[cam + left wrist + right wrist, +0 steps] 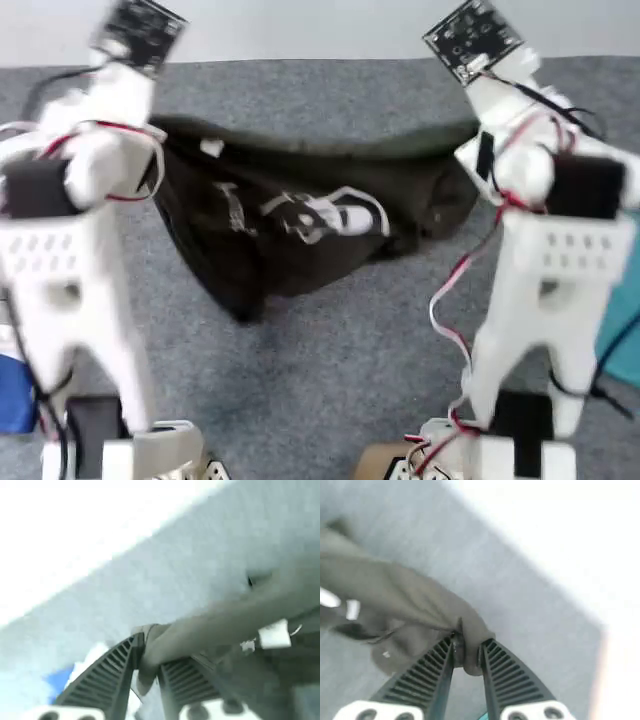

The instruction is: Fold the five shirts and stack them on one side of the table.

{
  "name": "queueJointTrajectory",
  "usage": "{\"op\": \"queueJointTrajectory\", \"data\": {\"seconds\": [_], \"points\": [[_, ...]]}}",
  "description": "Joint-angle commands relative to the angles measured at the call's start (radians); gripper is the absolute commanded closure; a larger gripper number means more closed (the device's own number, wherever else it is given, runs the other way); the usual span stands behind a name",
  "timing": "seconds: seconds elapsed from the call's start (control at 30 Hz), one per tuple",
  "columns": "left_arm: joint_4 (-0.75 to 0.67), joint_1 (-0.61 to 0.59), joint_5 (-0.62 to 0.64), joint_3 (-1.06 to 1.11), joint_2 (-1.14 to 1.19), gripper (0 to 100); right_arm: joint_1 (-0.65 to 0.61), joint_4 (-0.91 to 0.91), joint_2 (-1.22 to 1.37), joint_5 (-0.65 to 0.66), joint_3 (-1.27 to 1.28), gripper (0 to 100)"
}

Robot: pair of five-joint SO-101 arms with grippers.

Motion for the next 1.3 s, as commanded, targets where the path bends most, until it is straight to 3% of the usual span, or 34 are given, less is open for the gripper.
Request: {"op": "queueJointTrajectory", "data": {"seconds": [0.0,0.2,0.53,0.67,0.83,1.27], "points": [[0.005,-0.005,0.017,-0.073,-0.15,100,0.016,-0.139,-0.128,0.043,-0.044,98.7],[-0.035,-0.008,0.012,-0.088,-0.293,100,0.022,-0.232,-0.237,0.098,-0.044,98.7],[-0.032,-0.012,-0.155,-0.084,-0.46,100,0.048,-0.274,-0.427,0.239,-0.044,98.7],[-0.048,-0.015,-0.163,-0.09,-0.503,100,0.148,-0.291,-0.46,0.244,-0.044,98.7],[-0.091,-0.118,-0.16,-0.082,-0.545,100,0.263,-0.39,-0.501,0.239,-0.044,98.7],[-0.044,-0.143,-0.16,-0.091,-0.555,100,0.268,-0.424,-0.572,0.244,-0.04,98.7]]}}
